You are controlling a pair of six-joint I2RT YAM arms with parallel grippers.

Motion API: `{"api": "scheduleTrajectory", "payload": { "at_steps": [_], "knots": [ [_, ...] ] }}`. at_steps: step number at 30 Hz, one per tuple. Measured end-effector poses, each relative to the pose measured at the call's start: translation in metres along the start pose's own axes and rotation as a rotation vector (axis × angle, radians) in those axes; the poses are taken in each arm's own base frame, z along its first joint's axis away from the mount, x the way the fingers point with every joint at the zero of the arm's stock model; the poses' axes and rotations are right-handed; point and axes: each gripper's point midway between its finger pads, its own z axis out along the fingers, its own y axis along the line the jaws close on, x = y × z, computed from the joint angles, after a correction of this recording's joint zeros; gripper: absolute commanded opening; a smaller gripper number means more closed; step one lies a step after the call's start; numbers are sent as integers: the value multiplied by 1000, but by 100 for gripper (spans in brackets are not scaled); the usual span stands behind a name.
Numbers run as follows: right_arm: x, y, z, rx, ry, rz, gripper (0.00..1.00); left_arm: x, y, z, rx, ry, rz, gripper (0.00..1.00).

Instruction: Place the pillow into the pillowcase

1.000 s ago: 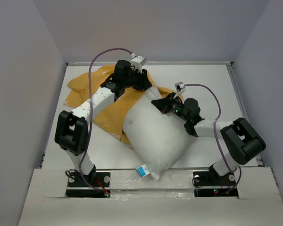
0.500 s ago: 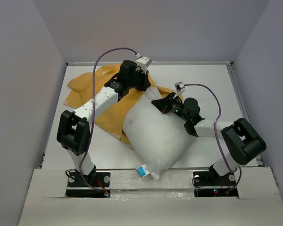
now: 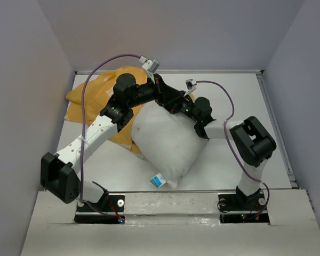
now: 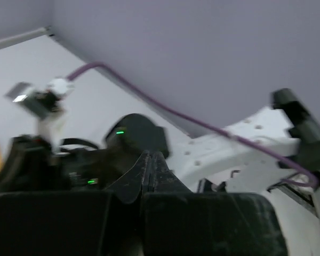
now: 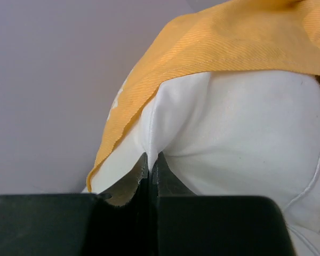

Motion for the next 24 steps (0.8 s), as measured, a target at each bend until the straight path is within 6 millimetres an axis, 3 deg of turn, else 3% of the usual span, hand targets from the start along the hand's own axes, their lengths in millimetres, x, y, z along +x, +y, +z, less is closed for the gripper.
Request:
{"api": "scheduleTrajectory", "payload": {
  "at_steps": [3, 4, 5, 6, 7, 10, 11, 13, 16, 18, 21, 24],
  "knots": [
    [3, -8, 24, -47, -21, 73, 0, -13, -55, -10, 152, -47, -14, 0],
    [7, -9, 26, -52, -19, 92, 0, -12, -61, -12, 158, -41, -5, 0],
    [16, -13, 23, -39, -12, 109, 0, -10, -60, -13, 113, -38, 7, 10],
    [23, -16, 16, -23, -6, 116, 0, -11, -53, -15, 48, -39, 15, 22],
    [27, -16, 8, -12, -3, 120, 0, -22, -28, -21, -118, -72, 57, 43],
    [24, -1, -18, -12, -8, 89, 0, -38, 26, -43, -423, -104, 130, 75],
    [24, 3, -26, -11, -7, 80, 0, -36, 52, -57, -558, -92, 167, 77],
    [25, 6, -36, -4, -5, 61, 0, -24, 86, -76, -717, -48, 207, 78],
    [27, 6, -43, 5, 0, 38, 0, 26, 126, -94, -844, 110, 256, 79],
    [28, 5, -43, 9, 6, 30, 0, 58, 144, -97, -867, 222, 290, 79],
    [29, 4, -43, 12, 12, 16, 0, 84, 159, -96, -870, 322, 321, 79],
    [30, 3, -43, 13, 16, 10, 0, 87, 160, -93, -855, 344, 371, 78]
  ]
}}
